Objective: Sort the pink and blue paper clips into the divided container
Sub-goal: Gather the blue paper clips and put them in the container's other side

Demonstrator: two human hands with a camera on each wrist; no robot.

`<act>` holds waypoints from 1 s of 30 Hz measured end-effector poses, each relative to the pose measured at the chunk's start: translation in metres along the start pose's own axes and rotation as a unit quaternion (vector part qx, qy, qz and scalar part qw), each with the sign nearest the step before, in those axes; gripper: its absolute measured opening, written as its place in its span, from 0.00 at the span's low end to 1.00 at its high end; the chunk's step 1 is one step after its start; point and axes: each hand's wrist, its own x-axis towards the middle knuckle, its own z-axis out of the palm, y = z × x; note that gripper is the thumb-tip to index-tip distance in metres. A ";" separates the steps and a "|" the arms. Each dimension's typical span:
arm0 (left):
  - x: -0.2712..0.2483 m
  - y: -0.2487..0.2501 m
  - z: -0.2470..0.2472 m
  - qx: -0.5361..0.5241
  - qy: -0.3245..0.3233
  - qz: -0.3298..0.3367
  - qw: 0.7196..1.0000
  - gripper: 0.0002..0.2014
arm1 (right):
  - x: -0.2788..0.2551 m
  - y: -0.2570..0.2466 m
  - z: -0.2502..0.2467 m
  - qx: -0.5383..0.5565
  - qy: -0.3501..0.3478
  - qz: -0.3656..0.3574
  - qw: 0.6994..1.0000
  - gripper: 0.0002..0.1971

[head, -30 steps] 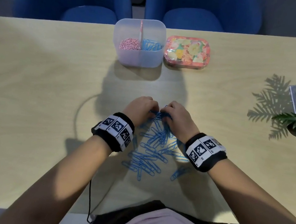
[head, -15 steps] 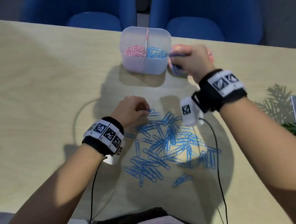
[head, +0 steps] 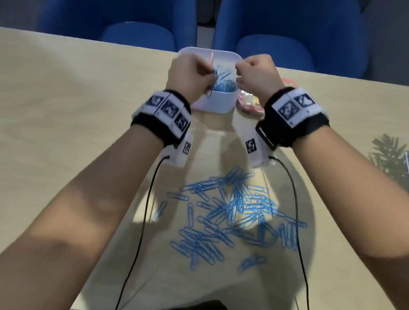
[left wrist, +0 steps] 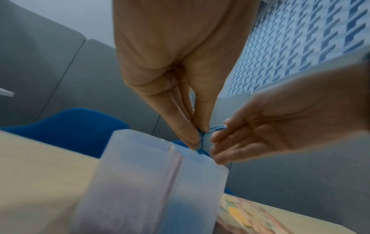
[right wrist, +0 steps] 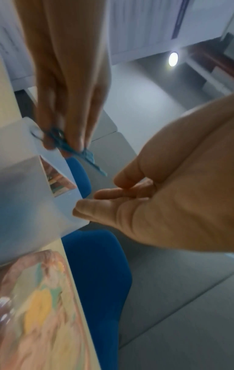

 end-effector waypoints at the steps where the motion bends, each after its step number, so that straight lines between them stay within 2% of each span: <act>1: 0.009 0.006 0.003 0.027 0.010 -0.002 1.000 0.03 | -0.012 0.007 -0.005 0.039 0.005 0.003 0.999 0.09; 2: 0.017 0.013 0.008 0.061 0.011 -0.003 0.998 0.02 | -0.026 0.014 -0.011 0.071 0.006 0.010 0.997 0.06; 4: 0.028 0.022 0.016 0.123 -0.026 -0.009 0.992 0.05 | -0.052 0.032 -0.024 0.102 -0.002 0.013 0.995 0.05; 7: 0.033 0.027 0.016 0.130 -0.082 -0.033 0.988 0.11 | -0.093 0.063 -0.045 0.064 0.013 0.009 0.998 0.08; 10: 0.016 0.026 0.007 0.049 -0.064 0.019 0.997 0.10 | -0.127 0.101 -0.067 -0.035 0.015 0.041 0.998 0.11; 12: -0.009 0.017 0.000 0.053 -0.086 0.060 0.993 0.09 | -0.150 0.127 -0.077 -0.157 0.002 0.077 0.985 0.09; 14: -0.037 -0.003 -0.004 0.078 -0.197 0.060 0.975 0.08 | -0.172 0.147 -0.084 -0.274 0.031 0.115 0.954 0.05; 16: -0.062 -0.027 -0.003 0.112 -0.316 0.030 0.942 0.12 | -0.190 0.164 -0.085 -0.340 0.065 0.141 0.928 0.09; 17: -0.073 -0.040 0.000 0.144 -0.342 0.034 0.928 0.15 | -0.198 0.169 -0.083 -0.345 0.072 0.145 0.925 0.10; 21: -0.106 -0.075 0.021 0.268 -0.327 0.140 0.895 0.26 | -0.211 0.176 -0.059 -0.283 0.085 0.113 0.949 0.07; 23: -0.122 -0.075 0.037 0.281 -0.313 0.179 0.889 0.28 | -0.209 0.171 -0.043 -0.262 0.072 0.095 0.958 0.09; 28: -0.155 -0.062 0.071 0.289 -0.349 0.252 0.855 0.32 | -0.195 0.150 -0.003 -0.235 0.007 0.042 0.971 0.16; 30: -0.155 -0.058 0.068 0.264 -0.354 0.254 0.860 0.34 | -0.188 0.146 -0.002 -0.231 -0.018 0.029 0.972 0.18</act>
